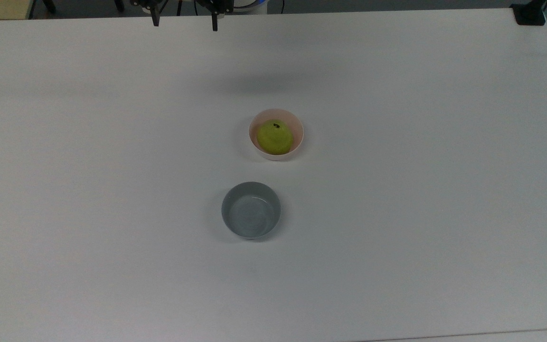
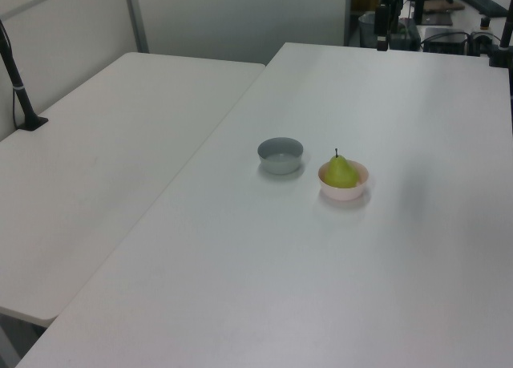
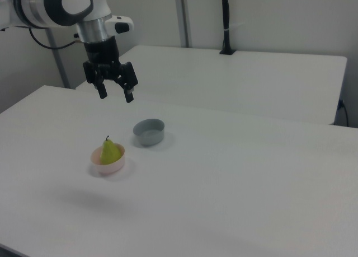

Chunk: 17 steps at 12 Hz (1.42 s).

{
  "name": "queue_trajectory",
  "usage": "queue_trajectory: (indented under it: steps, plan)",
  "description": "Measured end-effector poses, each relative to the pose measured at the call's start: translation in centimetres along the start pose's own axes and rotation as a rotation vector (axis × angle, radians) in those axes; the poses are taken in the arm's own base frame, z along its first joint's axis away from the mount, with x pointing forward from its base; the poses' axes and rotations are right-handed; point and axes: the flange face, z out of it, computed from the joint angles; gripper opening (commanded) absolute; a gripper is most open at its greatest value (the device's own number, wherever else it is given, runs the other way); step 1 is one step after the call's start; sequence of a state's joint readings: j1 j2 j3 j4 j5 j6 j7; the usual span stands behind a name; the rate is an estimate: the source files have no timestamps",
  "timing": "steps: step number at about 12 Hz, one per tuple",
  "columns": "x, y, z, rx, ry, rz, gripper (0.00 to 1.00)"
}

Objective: Pick up a pear from the bowl

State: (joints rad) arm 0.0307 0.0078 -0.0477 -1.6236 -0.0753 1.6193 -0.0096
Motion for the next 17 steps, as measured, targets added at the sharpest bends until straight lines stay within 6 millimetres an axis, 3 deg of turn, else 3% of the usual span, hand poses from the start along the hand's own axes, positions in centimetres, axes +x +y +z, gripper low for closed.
queue_trajectory:
  steps: [13,17]
  plan:
    - [0.1,-0.1,0.2,0.0,-0.002,-0.001,1.0]
    - [0.3,-1.4,0.3,0.0,0.002,-0.024,1.0]
